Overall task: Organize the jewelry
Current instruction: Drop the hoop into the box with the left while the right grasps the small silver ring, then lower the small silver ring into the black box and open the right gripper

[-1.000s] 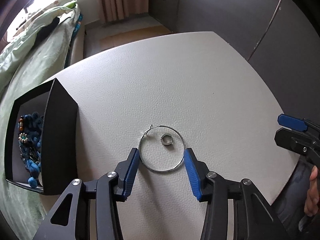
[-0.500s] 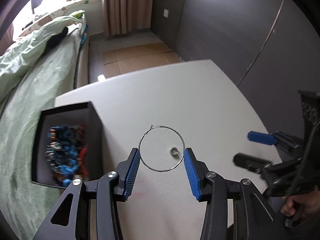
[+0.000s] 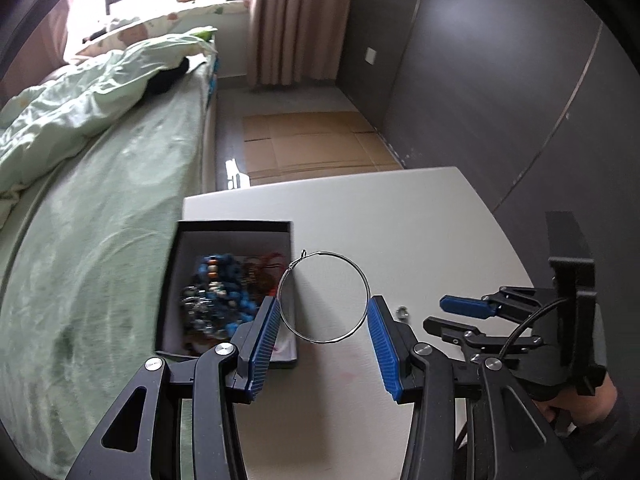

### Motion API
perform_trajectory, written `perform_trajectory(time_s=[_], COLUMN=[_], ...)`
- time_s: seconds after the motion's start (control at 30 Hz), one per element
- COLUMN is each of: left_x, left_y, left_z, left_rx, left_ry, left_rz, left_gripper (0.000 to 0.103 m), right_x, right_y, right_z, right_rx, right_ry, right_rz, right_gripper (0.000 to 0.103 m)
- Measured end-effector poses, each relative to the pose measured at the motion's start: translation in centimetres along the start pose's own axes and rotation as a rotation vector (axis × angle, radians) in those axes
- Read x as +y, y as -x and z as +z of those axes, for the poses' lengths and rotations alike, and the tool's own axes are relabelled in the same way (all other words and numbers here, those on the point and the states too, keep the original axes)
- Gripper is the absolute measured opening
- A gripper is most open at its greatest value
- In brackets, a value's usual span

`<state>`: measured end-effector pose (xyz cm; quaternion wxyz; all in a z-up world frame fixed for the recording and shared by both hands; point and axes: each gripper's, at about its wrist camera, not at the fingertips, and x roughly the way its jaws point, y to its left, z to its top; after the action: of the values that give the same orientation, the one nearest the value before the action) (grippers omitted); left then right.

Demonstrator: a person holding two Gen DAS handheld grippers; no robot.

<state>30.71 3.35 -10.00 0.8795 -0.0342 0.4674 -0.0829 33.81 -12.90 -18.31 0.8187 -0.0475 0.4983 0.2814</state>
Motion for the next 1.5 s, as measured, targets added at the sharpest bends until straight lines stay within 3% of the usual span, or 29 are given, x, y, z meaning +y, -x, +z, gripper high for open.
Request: perform_trajectory(time_s=[0.37, 0.67, 0.83, 1.07, 1.17, 1.3, 1.5], left_x=[2.9, 4.4, 4.9, 5.5, 5.9, 6.5, 8.7], left_y=[1.2, 1.7, 1.3, -0.4, -1.2, -0.7, 0.5], left_z=[-0.7, -1.1, -0.4, 1.8, 2.4, 2.3, 1.1], left_rx=[-0.016, -0.026, -0.024, 0.004, 0.041, 0.016, 0.01], left_ry=[0.063, 0.092, 0.101, 0.124, 0.147, 0.164, 0.207], left_rz=[0.022, 0.025, 0.003, -0.011, -0.058, -0.051, -0.048], left_gripper=[0.047, 0.047, 0.047, 0.047, 0.054, 0.061, 0.061], right_x=[2.2, 3.1, 3.0, 3.4, 3.4, 4.0, 6.0], right_y=[-2.5, -2.9, -2.7, 0.2, 1.5, 2.5, 2.6], right_z=[1.3, 1.7, 2.0, 3.8, 4.6, 5.6, 7.3], right_rx=[0.055, 0.075, 0.085, 0.025, -0.003, -0.034, -0.064], right_ry=[0.121, 0.179, 0.165, 0.117, 0.087, 0.058, 0.039], right_rz=[0.01, -0.072, -0.082, -0.043, -0.021, 0.02, 0.096], right_gripper=[0.028, 0.015, 0.014, 0.014, 0.014, 0.014, 0.014])
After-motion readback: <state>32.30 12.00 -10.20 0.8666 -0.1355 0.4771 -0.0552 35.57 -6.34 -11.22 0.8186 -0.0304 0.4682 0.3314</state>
